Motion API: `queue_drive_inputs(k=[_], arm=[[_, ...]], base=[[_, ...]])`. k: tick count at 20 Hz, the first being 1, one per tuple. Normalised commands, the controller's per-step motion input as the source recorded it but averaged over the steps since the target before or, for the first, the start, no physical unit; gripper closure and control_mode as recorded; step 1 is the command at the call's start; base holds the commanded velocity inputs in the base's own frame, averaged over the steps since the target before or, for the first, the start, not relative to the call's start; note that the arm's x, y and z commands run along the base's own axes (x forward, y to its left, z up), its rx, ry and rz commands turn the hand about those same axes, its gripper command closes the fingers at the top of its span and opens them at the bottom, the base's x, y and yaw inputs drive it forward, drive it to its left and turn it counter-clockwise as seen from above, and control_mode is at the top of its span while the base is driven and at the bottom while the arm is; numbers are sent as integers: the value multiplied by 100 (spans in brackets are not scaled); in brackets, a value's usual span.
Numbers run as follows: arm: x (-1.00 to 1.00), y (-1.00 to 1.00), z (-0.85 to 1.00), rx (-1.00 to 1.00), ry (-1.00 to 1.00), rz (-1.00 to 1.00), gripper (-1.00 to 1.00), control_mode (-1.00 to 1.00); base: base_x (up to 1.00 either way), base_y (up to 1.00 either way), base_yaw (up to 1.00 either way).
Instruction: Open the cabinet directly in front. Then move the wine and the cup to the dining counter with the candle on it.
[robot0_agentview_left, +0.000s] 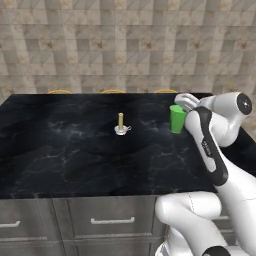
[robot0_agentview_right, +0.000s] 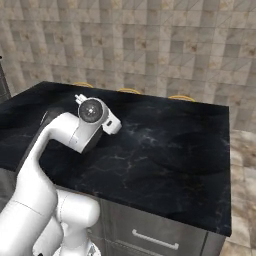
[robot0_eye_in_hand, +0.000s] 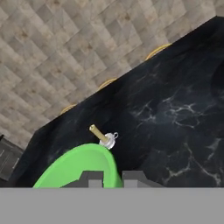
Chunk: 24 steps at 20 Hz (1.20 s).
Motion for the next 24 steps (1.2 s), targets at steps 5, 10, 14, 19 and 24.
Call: queue_drive_inputs(k=[5, 10, 14, 19, 24], arm=[[91, 1, -45, -1, 11, 0, 100, -100], [66, 7, -51, 0, 7, 0, 100, -100], [30, 16, -50, -4, 0, 0, 100, -100], [6, 12, -43, -10, -4, 0, 100, -100], [1, 2, -29, -8, -8, 0, 100, -100]], base=[[0, 0, 0], [0, 0, 0], [0, 0, 0], [0, 0, 0], [0, 0, 0]])
